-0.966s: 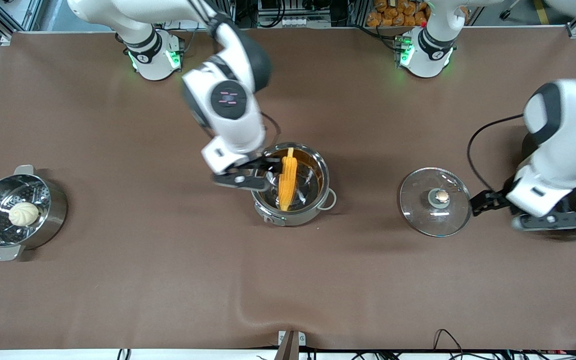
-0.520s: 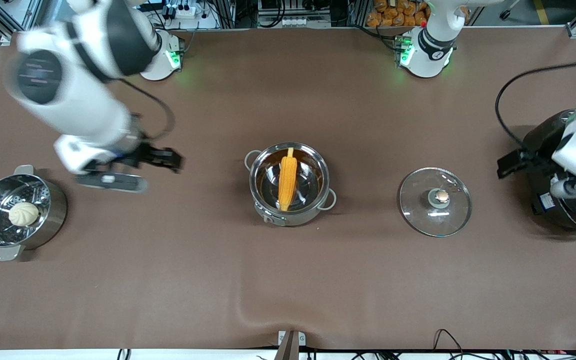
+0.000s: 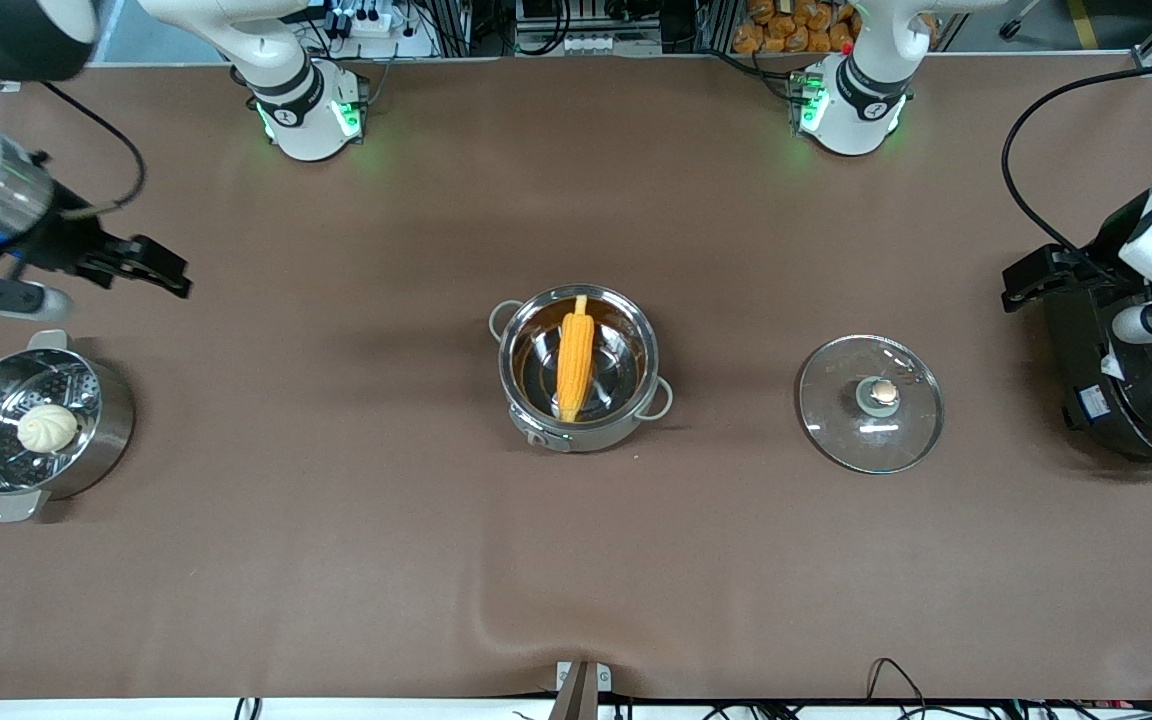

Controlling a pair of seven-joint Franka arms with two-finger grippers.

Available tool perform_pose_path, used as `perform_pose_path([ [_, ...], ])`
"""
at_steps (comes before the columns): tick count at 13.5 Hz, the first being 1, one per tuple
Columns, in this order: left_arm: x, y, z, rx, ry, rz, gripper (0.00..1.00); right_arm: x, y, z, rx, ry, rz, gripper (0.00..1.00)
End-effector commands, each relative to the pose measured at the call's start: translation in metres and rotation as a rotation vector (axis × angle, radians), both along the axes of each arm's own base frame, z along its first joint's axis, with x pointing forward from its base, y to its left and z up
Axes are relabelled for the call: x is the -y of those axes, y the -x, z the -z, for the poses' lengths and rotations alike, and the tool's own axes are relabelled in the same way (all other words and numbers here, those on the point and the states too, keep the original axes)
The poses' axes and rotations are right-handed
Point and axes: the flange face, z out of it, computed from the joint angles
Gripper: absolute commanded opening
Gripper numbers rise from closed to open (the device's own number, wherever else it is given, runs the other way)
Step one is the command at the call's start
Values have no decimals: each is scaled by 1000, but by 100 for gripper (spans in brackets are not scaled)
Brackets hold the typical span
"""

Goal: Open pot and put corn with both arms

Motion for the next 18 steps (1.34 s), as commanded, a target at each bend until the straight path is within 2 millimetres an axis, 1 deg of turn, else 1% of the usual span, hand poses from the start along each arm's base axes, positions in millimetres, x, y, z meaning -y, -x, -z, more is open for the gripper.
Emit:
perform_pose_path([
  [1,-3,23,-6,-11,20,9,100,9,-10,-20,51,-5,-33,100],
  [2,-3,33,-7,-7,21,7,100,6,-34,-22,44,-13,-39,100],
  [3,-3,37,-8,1,19,8,100,4,-47,-19,-3,-7,-44,100],
  [4,-4,40,-10,4,18,6,100,-1,-52,-20,-11,4,-54,100],
  [5,-4,44,-13,8,18,6,100,-3,-52,-23,4,4,-58,100],
  [6,-5,45,-13,6,17,5,100,-1,-51,-27,12,-7,-55,100],
  [7,-5,45,-13,6,17,6,100,1,-48,-34,21,-2,-87,100],
  [8,-5,45,-14,6,17,6,100,5,-43,-41,32,4,-163,100],
  [9,-5,45,-14,5,17,6,100,14,-39,-43,22,5,-183,100],
  [10,-5,46,-14,2,17,4,100,23,-35,-47,15,-3,-166,100],
  [11,-6,46,-13,-6,16,4,100,27,-34,-49,15,-5,-158,100],
  [12,-6,45,-12,-8,16,4,100,27,-34,-49,15,-8,-159,100],
  [15,-6,43,-13,-3,19,0,100,36,-30,-40,-9,-1,-170,100],
  [17,-7,41,-16,9,20,-2,100,58,-24,-29,-34,-7,-208,100],
  [18,-5,40,-15,6,19,3,100,60,-22,-30,-43,-9,-221,100],
])
